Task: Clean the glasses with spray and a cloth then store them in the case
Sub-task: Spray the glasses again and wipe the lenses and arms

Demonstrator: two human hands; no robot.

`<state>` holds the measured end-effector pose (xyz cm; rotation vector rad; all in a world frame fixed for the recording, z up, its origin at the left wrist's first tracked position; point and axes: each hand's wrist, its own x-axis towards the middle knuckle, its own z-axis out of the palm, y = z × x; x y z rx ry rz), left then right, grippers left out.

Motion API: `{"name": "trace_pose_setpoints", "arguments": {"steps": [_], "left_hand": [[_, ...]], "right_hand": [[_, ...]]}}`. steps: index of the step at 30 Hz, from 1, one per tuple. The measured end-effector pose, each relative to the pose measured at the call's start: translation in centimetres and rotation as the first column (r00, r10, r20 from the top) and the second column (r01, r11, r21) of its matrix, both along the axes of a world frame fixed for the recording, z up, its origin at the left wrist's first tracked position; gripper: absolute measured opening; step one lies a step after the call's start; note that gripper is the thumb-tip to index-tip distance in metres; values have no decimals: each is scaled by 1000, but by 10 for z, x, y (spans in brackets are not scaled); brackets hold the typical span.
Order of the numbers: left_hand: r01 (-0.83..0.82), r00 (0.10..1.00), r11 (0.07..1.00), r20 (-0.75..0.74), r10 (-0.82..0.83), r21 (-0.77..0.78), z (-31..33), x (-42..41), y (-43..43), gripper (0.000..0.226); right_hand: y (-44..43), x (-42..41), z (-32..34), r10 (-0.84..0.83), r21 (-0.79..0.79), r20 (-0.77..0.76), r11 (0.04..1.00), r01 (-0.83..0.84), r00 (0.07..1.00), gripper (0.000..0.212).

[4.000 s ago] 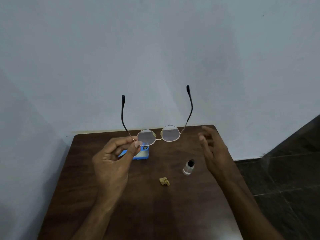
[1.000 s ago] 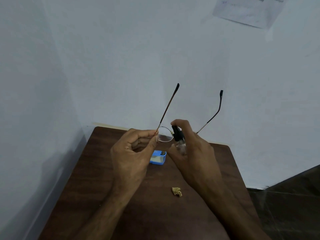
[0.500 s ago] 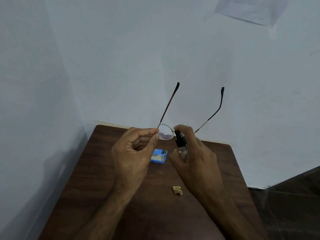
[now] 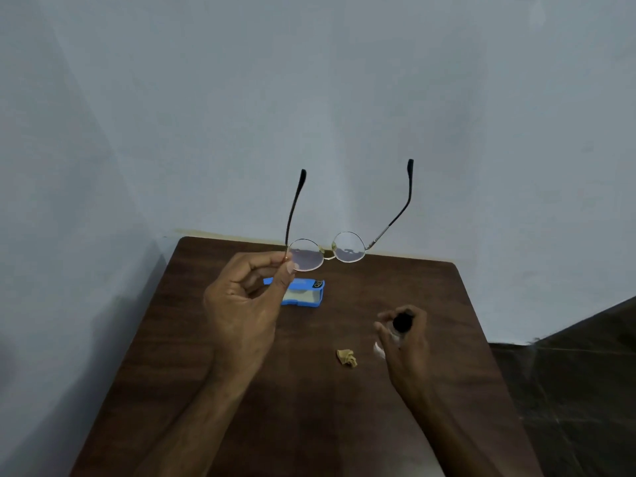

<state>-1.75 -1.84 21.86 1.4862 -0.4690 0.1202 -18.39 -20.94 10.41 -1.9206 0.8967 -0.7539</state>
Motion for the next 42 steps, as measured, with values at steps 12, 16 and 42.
{"name": "trace_pose_setpoints", "arguments": {"steps": [12, 16, 42], "left_hand": [[58, 998, 995, -18, -57, 83, -27, -19, -11, 17], [53, 998, 995, -40, -50, 80, -29, -21, -9, 16], [129, 967, 988, -211, -145, -85, -33, -21, 13, 17]], "right_hand": [[-70, 15, -121, -115, 146, -167, 979, 140, 979, 48], [-76, 20, -135, -129, 170, -174, 973, 158, 976, 51], [7, 16, -149, 164, -231, -676, 878, -419, 718, 26]]}}
